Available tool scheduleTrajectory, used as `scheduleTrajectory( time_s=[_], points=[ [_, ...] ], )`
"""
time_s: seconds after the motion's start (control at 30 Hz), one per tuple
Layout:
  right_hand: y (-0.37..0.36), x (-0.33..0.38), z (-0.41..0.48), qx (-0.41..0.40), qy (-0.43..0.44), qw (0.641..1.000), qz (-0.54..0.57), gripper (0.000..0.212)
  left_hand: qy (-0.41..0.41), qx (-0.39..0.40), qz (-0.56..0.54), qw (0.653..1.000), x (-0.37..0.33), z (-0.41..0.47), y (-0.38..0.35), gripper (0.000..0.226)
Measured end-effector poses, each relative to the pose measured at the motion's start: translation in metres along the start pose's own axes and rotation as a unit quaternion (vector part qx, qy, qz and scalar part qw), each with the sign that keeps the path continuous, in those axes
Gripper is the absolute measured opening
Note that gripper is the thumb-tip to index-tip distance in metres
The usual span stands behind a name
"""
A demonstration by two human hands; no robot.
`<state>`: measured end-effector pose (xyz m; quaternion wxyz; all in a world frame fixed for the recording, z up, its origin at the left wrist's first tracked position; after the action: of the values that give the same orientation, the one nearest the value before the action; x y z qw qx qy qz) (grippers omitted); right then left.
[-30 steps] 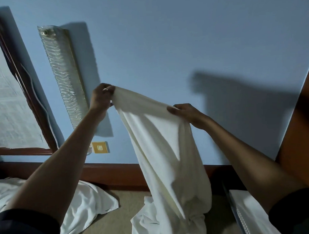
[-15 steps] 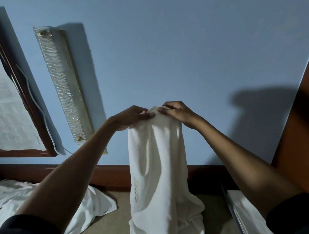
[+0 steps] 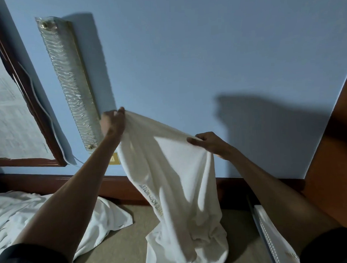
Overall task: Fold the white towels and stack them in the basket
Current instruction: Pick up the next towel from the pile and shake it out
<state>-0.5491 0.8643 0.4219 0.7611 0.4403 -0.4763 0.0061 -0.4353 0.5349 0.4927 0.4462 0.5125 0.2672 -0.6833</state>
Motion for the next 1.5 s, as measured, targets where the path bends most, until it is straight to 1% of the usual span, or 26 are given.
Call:
scheduleTrajectory(
  time_s=[0.03, 0.1, 0.17, 0.23, 0.3, 0.33, 0.37, 0.43, 0.53, 0.6, 0.67, 0.77, 0.83, 0.9, 0.93, 1.0, 1.07, 1.1, 1.13, 1.17, 1.23, 1.27, 1.33, 1.4, 1.43, 1.5],
  points=[
    [-0.003, -0.005, -0.002, -0.003, -0.010, 1.000, -0.005, 0.063, 0.013, -0.001, 0.066, 0.998, 0.020, 0.000, 0.007, 0.042],
    [-0.011, -0.007, -0.005, -0.010, -0.023, 1.000, -0.016, 0.067, 0.046, 0.058, 0.142, 0.987, 0.056, -0.010, 0.006, 0.042],
    [-0.021, -0.004, -0.005, -0.022, -0.016, 0.999, -0.021, 0.069, 0.051, 0.152, 0.159, 0.974, 0.071, -0.033, -0.007, 0.038],
    [-0.033, 0.007, -0.003, -0.020, 0.001, 1.000, -0.021, 0.071, 0.030, 0.268, 0.140, 0.953, 0.066, -0.065, -0.030, 0.052],
    [-0.044, 0.020, -0.002, -0.013, 0.018, 0.999, -0.026, 0.072, 0.004, 0.425, 0.144, 0.893, 0.054, -0.103, -0.061, 0.070],
    [-0.048, 0.027, -0.002, -0.013, 0.025, 0.999, -0.025, 0.073, 0.004, 0.495, 0.144, 0.857, 0.051, -0.123, -0.074, 0.070],
    [-0.050, 0.033, -0.003, -0.017, 0.031, 0.999, -0.023, 0.072, 0.013, 0.542, 0.146, 0.828, 0.049, -0.140, -0.083, 0.061],
    [-0.051, 0.037, -0.007, -0.028, 0.033, 0.999, -0.017, 0.074, 0.029, 0.583, 0.151, 0.798, 0.048, -0.162, -0.089, 0.033],
    [-0.052, 0.019, -0.018, -0.031, 0.006, 0.999, -0.008, 0.074, 0.049, 0.593, 0.111, 0.796, 0.050, -0.173, -0.086, 0.026],
    [-0.058, 0.003, -0.029, -0.023, -0.006, 1.000, -0.005, 0.065, 0.079, 0.569, 0.038, 0.818, 0.053, -0.170, -0.081, 0.031],
    [-0.067, -0.009, -0.037, -0.024, -0.003, 1.000, 0.004, 0.059, 0.100, 0.524, -0.039, 0.845, 0.053, -0.165, -0.078, 0.034],
    [-0.084, -0.021, -0.047, -0.013, -0.014, 1.000, 0.022, 0.071, 0.109, 0.441, -0.141, 0.880, 0.047, -0.154, -0.078, 0.031],
    [-0.096, -0.033, -0.053, 0.006, -0.044, 0.998, 0.039, 0.076, 0.131, 0.379, -0.216, 0.890, 0.047, -0.142, -0.076, 0.032],
    [-0.112, -0.057, -0.060, 0.046, -0.087, 0.994, 0.038, 0.078, 0.175, 0.316, -0.307, 0.881, 0.051, -0.127, -0.068, 0.032],
    [-0.122, -0.072, -0.063, 0.071, -0.106, 0.991, 0.034, 0.080, 0.198, 0.290, -0.359, 0.865, 0.053, -0.121, -0.063, 0.031],
    [-0.136, -0.098, -0.069, 0.092, -0.149, 0.984, 0.032, 0.073, 0.228, 0.229, -0.415, 0.851, 0.064, -0.104, -0.049, 0.026],
    [-0.131, -0.101, -0.070, 0.053, -0.148, 0.987, 0.030, 0.048, 0.224, 0.163, -0.343, 0.897, 0.083, -0.091, -0.029, 0.024],
    [-0.123, -0.094, -0.069, 0.018, -0.132, 0.990, 0.037, 0.039, 0.205, 0.135, -0.258, 0.935, 0.094, -0.088, -0.017, 0.022],
    [-0.112, -0.081, -0.068, -0.018, -0.116, 0.992, 0.047, 0.038, 0.185, 0.121, -0.169, 0.961, 0.104, -0.089, -0.008, 0.022],
    [-0.103, -0.069, -0.065, -0.047, -0.098, 0.993, 0.048, 0.042, 0.175, 0.128, -0.099, 0.971, 0.114, -0.093, -0.003, 0.025],
    [-0.093, -0.036, -0.055, -0.054, -0.049, 0.997, 0.040, 0.048, 0.174, 0.212, -0.029, 0.961, 0.126, -0.110, -0.010, 0.039],
    [-0.091, -0.018, -0.050, -0.041, -0.021, 0.998, 0.033, 0.051, 0.160, 0.286, -0.007, 0.945, 0.123, -0.123, -0.020, 0.050],
    [-0.092, 0.014, -0.041, 0.004, 0.016, 1.000, 0.025, 0.056, 0.126, 0.460, 0.032, 0.878, 0.110, -0.158, -0.045, 0.065],
    [-0.088, 0.036, -0.038, 0.031, 0.043, 0.998, 0.018, 0.054, 0.120, 0.580, 0.055, 0.804, 0.091, -0.191, -0.059, 0.046],
    [-0.085, 0.040, -0.037, 0.034, 0.049, 0.998, 0.014, 0.052, 0.123, 0.602, 0.058, 0.787, 0.083, -0.198, -0.061, 0.034],
    [-0.080, 0.033, -0.036, 0.034, 0.036, 0.998, 0.025, 0.050, 0.123, 0.593, 0.036, 0.795, 0.073, -0.193, -0.062, 0.034]
  ],
)
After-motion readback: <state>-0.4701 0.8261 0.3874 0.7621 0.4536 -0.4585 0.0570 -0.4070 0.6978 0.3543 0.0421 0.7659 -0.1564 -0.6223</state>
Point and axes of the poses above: each hand's wrist, its own z-axis towards the middle knuckle, its own y-axis out of the back of the hand, x = y × z, the point moved 8 cm from there along z, towards the middle knuckle, and after that the axes turned 11 degrees about -z, right-handed, at the moved point
